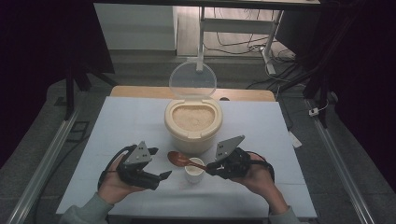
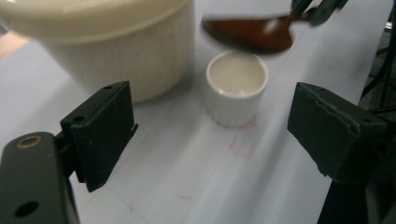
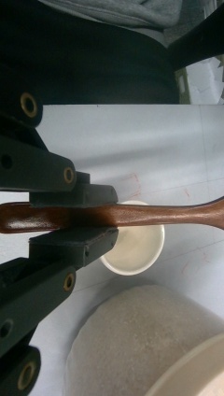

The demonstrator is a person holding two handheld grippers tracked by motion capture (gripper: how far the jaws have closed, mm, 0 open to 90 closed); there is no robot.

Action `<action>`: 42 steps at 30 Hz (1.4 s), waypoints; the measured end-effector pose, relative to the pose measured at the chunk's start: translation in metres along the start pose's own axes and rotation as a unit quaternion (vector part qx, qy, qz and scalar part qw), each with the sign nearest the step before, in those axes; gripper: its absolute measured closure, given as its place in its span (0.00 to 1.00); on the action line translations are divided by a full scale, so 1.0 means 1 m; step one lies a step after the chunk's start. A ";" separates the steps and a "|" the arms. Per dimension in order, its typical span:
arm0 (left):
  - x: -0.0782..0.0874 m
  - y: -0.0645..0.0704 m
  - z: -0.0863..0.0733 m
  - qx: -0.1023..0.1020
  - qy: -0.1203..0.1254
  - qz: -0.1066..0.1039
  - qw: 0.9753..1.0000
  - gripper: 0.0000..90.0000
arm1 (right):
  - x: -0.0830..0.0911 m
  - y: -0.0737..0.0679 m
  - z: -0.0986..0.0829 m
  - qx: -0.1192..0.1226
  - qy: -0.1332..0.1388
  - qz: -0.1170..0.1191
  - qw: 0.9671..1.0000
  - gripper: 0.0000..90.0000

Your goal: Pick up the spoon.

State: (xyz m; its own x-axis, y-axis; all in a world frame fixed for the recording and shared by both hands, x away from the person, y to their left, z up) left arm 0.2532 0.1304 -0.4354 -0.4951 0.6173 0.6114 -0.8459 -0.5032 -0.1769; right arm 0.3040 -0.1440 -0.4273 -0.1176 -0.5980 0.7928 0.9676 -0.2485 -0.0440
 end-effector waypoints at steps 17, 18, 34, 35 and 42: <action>-0.025 0.017 0.052 -0.078 -0.038 -0.057 0.995 0.31 | -0.014 -0.007 0.005 0.022 -0.029 -0.015 0.999 0.87; -0.033 0.019 0.054 -0.082 -0.053 -0.071 0.993 0.32 | -0.014 -0.008 0.006 0.024 -0.033 -0.017 0.999 0.87; -0.059 0.021 0.054 -0.097 -0.114 -0.115 0.982 0.53 | -0.018 -0.016 0.008 0.055 -0.046 -0.028 0.997 0.87; -0.060 0.021 0.054 -0.099 -0.119 -0.118 0.981 0.53 | -0.018 -0.016 0.008 0.055 -0.046 -0.028 0.997 0.87; -0.070 0.024 0.051 -0.111 -0.152 -0.128 0.974 0.69 | -0.021 -0.023 0.010 0.081 -0.054 -0.036 0.995 0.87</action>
State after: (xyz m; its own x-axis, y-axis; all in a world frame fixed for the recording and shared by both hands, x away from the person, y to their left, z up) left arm 0.2774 0.0446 -0.4434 -0.2095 0.4814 0.8511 -0.9725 -0.1928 -0.1304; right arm 0.2866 -0.1179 -0.4369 -0.1713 -0.4950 0.8519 0.9819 -0.1568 0.1063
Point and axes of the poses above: each handheld gripper's, and its own axes: x roughly backward along the jaws, z roughly out of its top, y roughly to its right, the point moved 2 cm from there along -x, roughly forward along the jaws, and after that the axes turned 10 degrees about -x, right-handed, at the moved point
